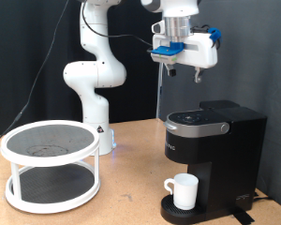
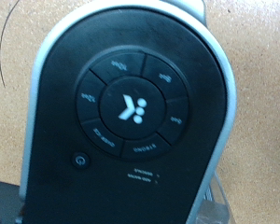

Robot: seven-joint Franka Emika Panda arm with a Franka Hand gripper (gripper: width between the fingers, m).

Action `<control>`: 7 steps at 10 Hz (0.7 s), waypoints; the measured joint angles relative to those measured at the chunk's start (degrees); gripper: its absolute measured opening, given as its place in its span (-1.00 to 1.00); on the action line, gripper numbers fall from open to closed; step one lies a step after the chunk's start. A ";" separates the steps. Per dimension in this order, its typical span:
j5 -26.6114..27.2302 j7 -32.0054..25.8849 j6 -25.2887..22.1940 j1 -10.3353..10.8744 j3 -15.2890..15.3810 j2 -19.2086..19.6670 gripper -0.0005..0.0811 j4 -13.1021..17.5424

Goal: Make a cup of coffee with the keurig machine

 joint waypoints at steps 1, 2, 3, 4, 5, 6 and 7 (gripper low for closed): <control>-0.95 0.00 -1.46 0.00 0.00 1.46 0.81 1.56; -1.39 -0.03 -3.39 0.00 0.00 2.87 0.81 3.04; -1.43 -0.78 -5.73 0.00 0.01 4.27 0.81 4.36; -1.53 -1.32 -7.21 0.00 0.01 5.58 0.81 5.30; -1.90 -1.39 -7.55 0.00 0.06 6.61 0.81 5.69; -2.39 -1.40 -7.53 0.01 0.12 7.35 0.57 5.76; -2.58 -1.42 -7.50 0.02 0.16 7.96 0.57 5.86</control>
